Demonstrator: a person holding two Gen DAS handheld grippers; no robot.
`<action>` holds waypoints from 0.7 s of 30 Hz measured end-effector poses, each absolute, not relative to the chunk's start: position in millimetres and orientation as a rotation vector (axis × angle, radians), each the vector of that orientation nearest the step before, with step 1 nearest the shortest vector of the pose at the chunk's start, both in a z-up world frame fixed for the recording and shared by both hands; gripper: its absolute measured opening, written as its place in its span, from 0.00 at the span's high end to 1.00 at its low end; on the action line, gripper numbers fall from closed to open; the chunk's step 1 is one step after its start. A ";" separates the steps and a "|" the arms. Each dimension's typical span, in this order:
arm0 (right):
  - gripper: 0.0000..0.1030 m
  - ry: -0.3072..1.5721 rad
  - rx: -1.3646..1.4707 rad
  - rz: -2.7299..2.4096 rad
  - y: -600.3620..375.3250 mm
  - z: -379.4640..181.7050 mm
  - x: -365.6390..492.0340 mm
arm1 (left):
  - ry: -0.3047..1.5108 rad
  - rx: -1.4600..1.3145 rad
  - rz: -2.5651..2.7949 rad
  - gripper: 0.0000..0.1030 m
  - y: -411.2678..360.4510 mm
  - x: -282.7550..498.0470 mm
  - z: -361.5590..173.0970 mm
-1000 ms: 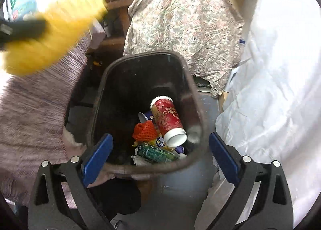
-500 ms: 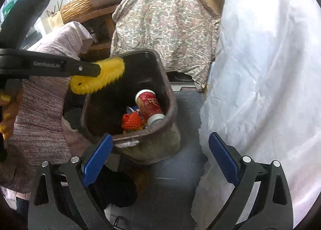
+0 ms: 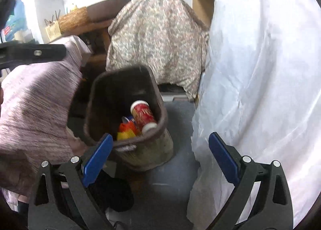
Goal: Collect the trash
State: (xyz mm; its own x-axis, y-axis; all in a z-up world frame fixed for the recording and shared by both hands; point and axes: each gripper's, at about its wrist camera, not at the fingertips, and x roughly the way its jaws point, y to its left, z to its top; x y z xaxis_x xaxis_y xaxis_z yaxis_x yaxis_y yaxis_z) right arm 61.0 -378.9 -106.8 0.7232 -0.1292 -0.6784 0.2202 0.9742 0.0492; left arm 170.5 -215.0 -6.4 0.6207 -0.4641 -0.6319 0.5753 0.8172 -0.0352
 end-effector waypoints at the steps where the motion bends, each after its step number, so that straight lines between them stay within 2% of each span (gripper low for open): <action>1: 0.08 0.717 0.129 -0.190 -375.2 -99.8 59.3 | 0.639 0.169 -0.576 0.05 -201.4 162.1 1.3; 11: 0.05 0.495 0.086 -0.099 -314.1 -23.0 29.8 | 0.452 0.055 -0.440 0.05 -105.1 89.3 35.5; 21: 0.05 0.397 0.011 0.056 -241.2 13.2 -7.9 | 0.339 -0.011 -0.260 0.05 -47.0 39.9 35.9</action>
